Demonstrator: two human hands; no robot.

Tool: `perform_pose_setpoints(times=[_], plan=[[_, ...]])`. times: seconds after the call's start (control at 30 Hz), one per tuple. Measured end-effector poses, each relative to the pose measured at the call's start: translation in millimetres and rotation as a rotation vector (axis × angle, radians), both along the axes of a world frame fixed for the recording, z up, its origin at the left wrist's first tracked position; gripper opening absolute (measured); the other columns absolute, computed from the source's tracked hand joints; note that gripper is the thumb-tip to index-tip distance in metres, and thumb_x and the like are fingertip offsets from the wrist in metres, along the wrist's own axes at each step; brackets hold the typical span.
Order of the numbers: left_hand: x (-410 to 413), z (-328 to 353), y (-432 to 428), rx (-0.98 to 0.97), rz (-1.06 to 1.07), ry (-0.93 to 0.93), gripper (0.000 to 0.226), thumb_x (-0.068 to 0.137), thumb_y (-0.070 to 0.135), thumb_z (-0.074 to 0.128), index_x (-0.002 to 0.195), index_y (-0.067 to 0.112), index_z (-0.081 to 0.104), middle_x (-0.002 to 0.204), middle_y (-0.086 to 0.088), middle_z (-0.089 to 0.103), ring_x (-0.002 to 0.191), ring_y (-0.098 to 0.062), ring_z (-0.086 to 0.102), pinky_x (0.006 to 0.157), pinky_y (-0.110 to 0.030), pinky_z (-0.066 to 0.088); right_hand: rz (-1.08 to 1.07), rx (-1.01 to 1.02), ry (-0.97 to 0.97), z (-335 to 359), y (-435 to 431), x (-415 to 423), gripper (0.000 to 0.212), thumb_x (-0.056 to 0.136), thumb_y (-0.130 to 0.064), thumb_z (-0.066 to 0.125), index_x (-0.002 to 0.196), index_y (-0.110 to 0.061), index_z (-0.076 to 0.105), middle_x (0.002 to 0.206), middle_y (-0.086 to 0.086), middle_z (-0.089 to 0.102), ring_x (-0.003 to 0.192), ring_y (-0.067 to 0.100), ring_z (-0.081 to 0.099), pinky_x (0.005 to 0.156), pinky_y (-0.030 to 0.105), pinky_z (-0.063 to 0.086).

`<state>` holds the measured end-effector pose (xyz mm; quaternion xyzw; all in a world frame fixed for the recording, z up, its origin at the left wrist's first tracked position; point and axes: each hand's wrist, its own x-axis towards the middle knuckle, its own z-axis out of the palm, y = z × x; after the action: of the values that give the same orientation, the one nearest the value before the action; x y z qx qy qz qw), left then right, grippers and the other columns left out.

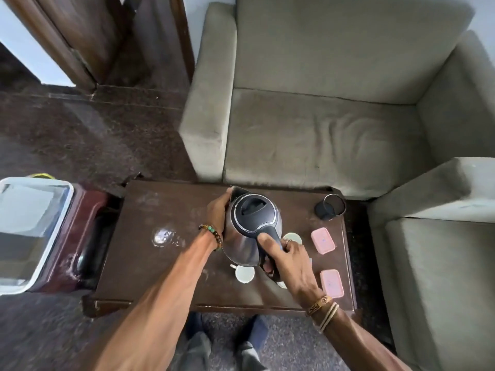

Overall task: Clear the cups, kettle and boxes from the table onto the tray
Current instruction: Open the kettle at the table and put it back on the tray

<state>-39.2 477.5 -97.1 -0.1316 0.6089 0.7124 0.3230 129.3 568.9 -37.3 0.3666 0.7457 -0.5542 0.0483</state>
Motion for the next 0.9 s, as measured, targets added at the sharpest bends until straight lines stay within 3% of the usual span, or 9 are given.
perform_pose_setpoints(times=[0.07, 0.23, 0.33, 0.43, 0.57, 0.63, 0.7, 0.83, 0.9], plan=[[0, -9, -11, -0.012, -0.061, 0.015, 0.04, 0.088, 0.039, 0.06, 0.097, 0.003, 0.074, 0.105, -0.019, 0.072, 0.101, -0.029, 0.067, 0.099, -0.051, 0.048, 0.01, -0.135, -0.121, -1, -5, -6, 0.09, 0.068, -0.094, 0.042, 0.051, -0.008, 0.062, 0.053, 0.012, 0.066, 0.046, 0.015, 0.057, 0.052, 0.023, 0.045], [3, -25, -33, -0.042, -0.128, 0.046, 0.036, 0.092, 0.037, 0.057, 0.095, 0.007, 0.077, 0.102, -0.018, 0.073, 0.107, -0.035, 0.065, 0.095, -0.049, 0.051, -0.088, -0.528, -0.374, -11, -19, -17, 0.108, 0.052, -0.103, 0.04, 0.082, -0.006, 0.075, 0.081, 0.024, 0.072, 0.065, 0.029, 0.067, 0.065, 0.033, 0.049], [5, -29, -44, -0.049, -0.136, 0.105, 0.03, 0.093, 0.029, 0.057, 0.085, 0.011, 0.079, 0.087, -0.004, 0.077, 0.082, -0.008, 0.071, 0.071, -0.02, 0.054, -0.112, -0.648, -0.447, -19, -26, -26, 0.112, 0.044, -0.105, 0.043, 0.086, -0.006, 0.074, 0.079, 0.02, 0.068, 0.069, 0.031, 0.063, 0.065, 0.033, 0.043], [3, -34, -52, -0.088, -0.114, 0.139, 0.026, 0.092, 0.027, 0.061, 0.083, 0.01, 0.078, 0.077, 0.007, 0.076, 0.071, 0.003, 0.068, 0.061, -0.009, 0.049, -0.155, -0.704, -0.478, -26, -38, -34, 0.109, 0.041, -0.103, 0.052, 0.09, -0.008, 0.074, 0.086, 0.022, 0.066, 0.079, 0.033, 0.059, 0.075, 0.041, 0.043], [-2, -39, -60, -0.13, -0.159, 0.14, 0.027, 0.091, 0.035, 0.061, 0.081, 0.017, 0.078, 0.075, 0.008, 0.075, 0.069, -0.002, 0.067, 0.062, -0.014, 0.051, -0.203, -0.641, -0.439, -32, -52, -40, 0.106, 0.045, -0.096, 0.061, 0.09, -0.001, 0.076, 0.103, 0.028, 0.071, 0.082, 0.035, 0.065, 0.093, 0.055, 0.049], [-4, -41, -66, -0.182, -0.2, 0.176, 0.032, 0.089, 0.047, 0.059, 0.083, 0.023, 0.079, 0.081, 0.006, 0.077, 0.077, -0.006, 0.07, 0.069, -0.02, 0.052, -0.171, -0.562, -0.423, -33, -57, -40, 0.093, 0.043, -0.098, 0.057, 0.077, -0.015, 0.079, 0.091, 0.021, 0.075, 0.07, 0.03, 0.069, 0.075, 0.043, 0.055], [-8, -45, -72, -0.217, -0.228, 0.197, 0.042, 0.084, 0.055, 0.054, 0.087, 0.02, 0.079, 0.084, 0.004, 0.077, 0.078, -0.006, 0.07, 0.068, -0.018, 0.05, -0.143, -0.538, -0.401, -32, -61, -38, 0.088, 0.045, -0.099, 0.053, 0.074, -0.021, 0.079, 0.086, 0.017, 0.076, 0.065, 0.028, 0.069, 0.064, 0.032, 0.051], [-17, -53, -79, -0.221, -0.252, 0.145, 0.043, 0.09, 0.049, 0.053, 0.089, 0.014, 0.077, 0.086, -0.003, 0.077, 0.078, -0.01, 0.069, 0.071, -0.025, 0.05, -0.06, -0.604, -0.277, -24, -64, -34, 0.098, 0.06, -0.096, 0.043, 0.091, -0.009, 0.075, 0.092, 0.025, 0.072, 0.069, 0.027, 0.064, 0.064, 0.03, 0.048], [-23, -59, -79, -0.175, -0.218, 0.054, 0.038, 0.092, 0.041, 0.056, 0.09, 0.009, 0.076, 0.09, -0.01, 0.076, 0.087, -0.023, 0.071, 0.079, -0.035, 0.053, -0.022, -0.617, -0.206, -21, -65, -33, 0.103, 0.061, -0.094, 0.041, 0.098, -0.003, 0.072, 0.089, 0.027, 0.07, 0.069, 0.024, 0.063, 0.066, 0.028, 0.048]])
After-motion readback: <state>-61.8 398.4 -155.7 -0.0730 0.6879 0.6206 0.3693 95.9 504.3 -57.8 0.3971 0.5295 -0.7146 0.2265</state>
